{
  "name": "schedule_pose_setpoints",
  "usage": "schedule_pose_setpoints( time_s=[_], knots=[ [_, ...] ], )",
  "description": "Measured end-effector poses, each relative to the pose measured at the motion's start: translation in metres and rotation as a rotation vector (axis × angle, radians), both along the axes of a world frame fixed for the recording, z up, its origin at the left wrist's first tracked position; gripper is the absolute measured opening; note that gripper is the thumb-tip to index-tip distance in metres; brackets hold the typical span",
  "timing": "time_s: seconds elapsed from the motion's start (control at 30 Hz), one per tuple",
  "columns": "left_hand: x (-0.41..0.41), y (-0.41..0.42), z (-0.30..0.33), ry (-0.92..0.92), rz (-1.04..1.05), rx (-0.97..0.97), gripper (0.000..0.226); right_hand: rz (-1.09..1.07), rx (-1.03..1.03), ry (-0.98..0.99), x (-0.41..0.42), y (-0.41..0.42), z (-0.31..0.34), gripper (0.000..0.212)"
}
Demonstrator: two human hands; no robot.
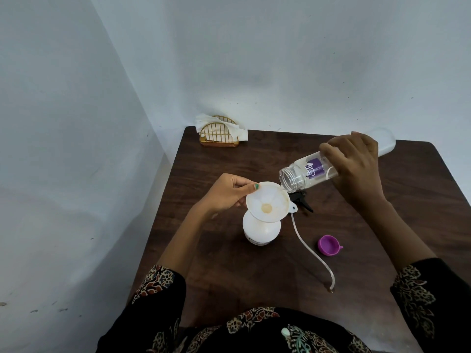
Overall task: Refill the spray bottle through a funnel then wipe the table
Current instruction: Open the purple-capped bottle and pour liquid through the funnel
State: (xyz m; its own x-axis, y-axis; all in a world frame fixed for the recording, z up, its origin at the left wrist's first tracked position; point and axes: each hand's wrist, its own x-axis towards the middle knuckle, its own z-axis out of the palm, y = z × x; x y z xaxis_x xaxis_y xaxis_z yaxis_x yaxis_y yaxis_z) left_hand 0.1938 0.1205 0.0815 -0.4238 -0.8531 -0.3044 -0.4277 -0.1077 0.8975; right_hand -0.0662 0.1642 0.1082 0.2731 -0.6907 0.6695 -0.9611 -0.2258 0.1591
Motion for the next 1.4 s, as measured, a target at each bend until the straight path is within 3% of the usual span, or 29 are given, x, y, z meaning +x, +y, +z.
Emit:
schedule_pose_setpoints(
  time_s=[1.2, 1.4],
  knots=[
    [0.0005, 0.0009, 0.0023, 0.001, -0.014, -0.008, 0.026, 0.007, 0.011, 0.022, 0.0012, -0.0002, 0.0072, 0.023],
    [0.0007, 0.0008, 0.0007, 0.0, -0.012, 0.005, 0.026, 0.007, 0.01, -0.045, 0.0027, 0.0005, 0.0038, 0.021]
  ],
)
